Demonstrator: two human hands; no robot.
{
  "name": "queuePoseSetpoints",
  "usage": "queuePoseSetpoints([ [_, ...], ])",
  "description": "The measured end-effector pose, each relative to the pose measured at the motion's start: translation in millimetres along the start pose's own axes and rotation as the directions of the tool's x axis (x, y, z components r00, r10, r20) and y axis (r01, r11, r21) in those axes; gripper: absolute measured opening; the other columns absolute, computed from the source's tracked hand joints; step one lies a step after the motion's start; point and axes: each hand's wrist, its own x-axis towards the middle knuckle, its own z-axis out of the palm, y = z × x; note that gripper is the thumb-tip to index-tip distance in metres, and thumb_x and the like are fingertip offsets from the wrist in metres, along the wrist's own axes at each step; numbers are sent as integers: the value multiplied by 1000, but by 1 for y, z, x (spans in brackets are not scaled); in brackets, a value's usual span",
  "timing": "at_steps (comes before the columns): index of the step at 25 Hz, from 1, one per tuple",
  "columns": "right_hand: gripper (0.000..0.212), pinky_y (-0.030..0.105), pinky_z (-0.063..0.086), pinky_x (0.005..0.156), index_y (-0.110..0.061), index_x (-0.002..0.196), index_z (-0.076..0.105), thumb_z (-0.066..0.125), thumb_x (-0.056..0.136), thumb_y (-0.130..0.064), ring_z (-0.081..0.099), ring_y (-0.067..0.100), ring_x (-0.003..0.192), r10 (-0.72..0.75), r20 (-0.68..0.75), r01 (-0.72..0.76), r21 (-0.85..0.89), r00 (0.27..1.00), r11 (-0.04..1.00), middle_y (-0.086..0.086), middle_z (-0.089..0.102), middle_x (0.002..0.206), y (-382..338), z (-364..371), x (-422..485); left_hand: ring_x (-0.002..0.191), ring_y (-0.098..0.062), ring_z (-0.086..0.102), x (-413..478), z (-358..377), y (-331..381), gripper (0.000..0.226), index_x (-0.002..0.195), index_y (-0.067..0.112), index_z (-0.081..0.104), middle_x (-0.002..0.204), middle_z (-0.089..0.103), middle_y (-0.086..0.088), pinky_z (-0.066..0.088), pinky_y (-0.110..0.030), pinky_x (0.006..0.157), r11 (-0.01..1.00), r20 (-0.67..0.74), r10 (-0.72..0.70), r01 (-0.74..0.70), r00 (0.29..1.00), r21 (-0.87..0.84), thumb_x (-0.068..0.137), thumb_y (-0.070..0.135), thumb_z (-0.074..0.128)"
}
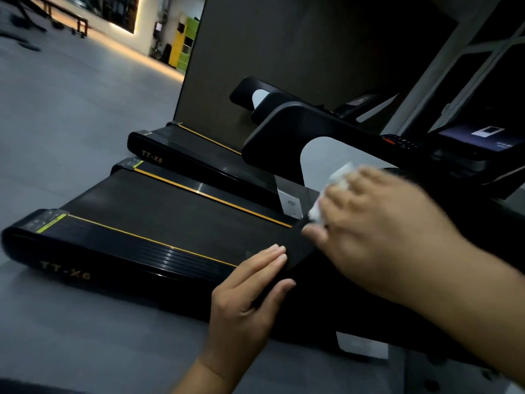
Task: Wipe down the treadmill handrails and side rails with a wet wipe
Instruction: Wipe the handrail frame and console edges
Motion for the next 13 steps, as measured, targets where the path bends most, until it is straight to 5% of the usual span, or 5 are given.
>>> queuePoseSetpoints([
  [1,74,52,45,102,-8,120,72,12,102,-49,63,39,117,-60,56,59,11,997,998,20,70,120,-20,6,0,122,-19,67,-4,0,-1,28,115,1,75,127,71,-5,54,-34,102,1000,-18,-20,19,1000,-6,97,20,69],
  [3,66,50,50,95,-6,112,75,24,103,-47,66,38,111,-142,-62,145,61,988,987,20,73,113,-42,16,-7,121,-20,68,-9,-1,-3,28,114,0,76,126,71,-6,55,-37,100,999,-38,-46,45,998,-25,98,21,68],
  [7,80,50,43,103,-13,122,70,3,99,-50,61,36,122,3,-115,2,48,993,999,17,69,124,-14,8,5,121,-17,67,-9,-2,4,27,117,4,75,127,72,-1,53,-32,102,995,-45,-77,74,996,-63,95,19,72],
  [11,63,54,46,98,-2,120,70,23,107,-41,60,45,113,-228,-36,228,-7,973,974,30,68,117,-73,28,5,110,-15,71,-17,-1,6,17,101,5,79,115,75,4,55,-29,95,972,-115,-220,209,969,-104,91,18,75],
  [13,73,53,48,100,0,117,73,21,103,-49,65,40,113,-156,-123,167,82,980,983,25,71,116,-57,32,3,107,-13,72,-17,-5,6,21,101,9,80,112,75,7,55,-27,93,967,-134,-250,239,959,-91,87,23,81],
])
